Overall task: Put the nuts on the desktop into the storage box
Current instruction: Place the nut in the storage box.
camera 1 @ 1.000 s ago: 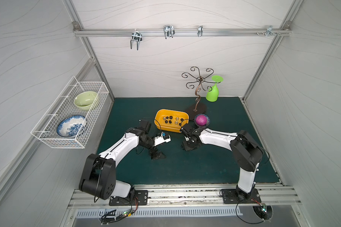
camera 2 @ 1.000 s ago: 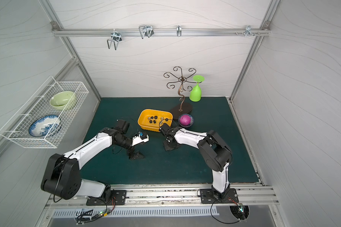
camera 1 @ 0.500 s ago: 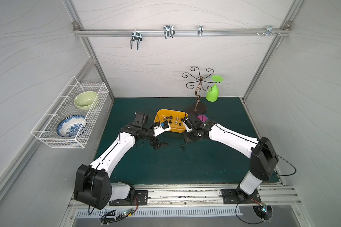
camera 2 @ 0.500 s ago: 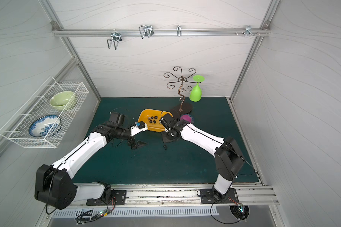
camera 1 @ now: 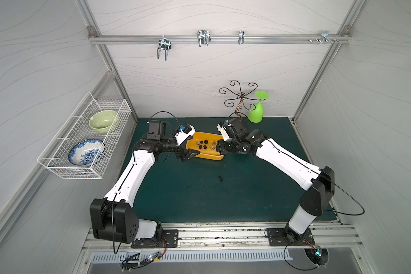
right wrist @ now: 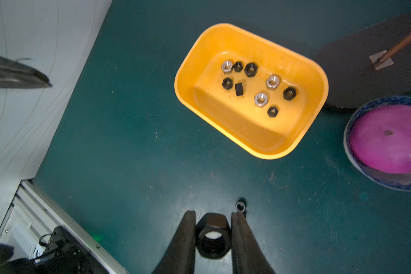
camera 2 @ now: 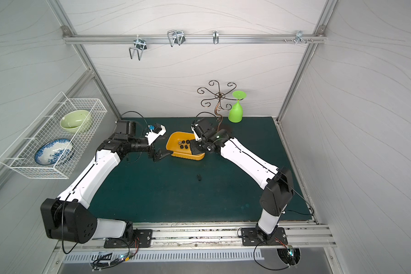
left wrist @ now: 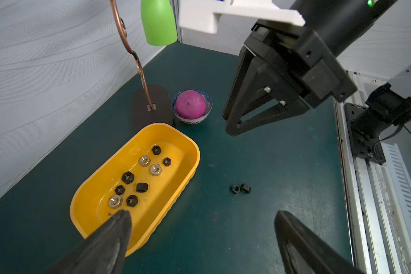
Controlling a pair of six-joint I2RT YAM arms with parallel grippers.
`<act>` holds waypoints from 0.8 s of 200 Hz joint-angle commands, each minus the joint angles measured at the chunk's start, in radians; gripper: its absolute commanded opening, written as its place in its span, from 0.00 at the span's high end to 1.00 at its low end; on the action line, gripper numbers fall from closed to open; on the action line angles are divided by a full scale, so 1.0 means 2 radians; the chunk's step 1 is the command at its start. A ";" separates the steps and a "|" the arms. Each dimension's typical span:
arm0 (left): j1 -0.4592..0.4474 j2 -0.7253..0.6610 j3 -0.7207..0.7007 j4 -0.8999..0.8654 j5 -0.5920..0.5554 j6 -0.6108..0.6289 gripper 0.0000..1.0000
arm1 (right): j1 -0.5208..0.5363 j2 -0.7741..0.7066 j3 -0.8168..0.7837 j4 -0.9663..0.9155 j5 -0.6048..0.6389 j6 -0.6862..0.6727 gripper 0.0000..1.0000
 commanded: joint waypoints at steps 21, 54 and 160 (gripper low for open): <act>0.005 0.025 0.015 0.085 -0.008 -0.077 0.01 | -0.014 0.054 0.049 0.031 0.023 -0.010 0.80; 0.007 0.030 -0.003 0.126 -0.020 -0.100 0.01 | -0.020 0.089 0.071 0.055 0.039 -0.002 0.80; 0.008 0.070 -0.073 0.251 -0.079 -0.159 0.01 | -0.032 0.250 0.168 0.077 0.087 -0.030 0.80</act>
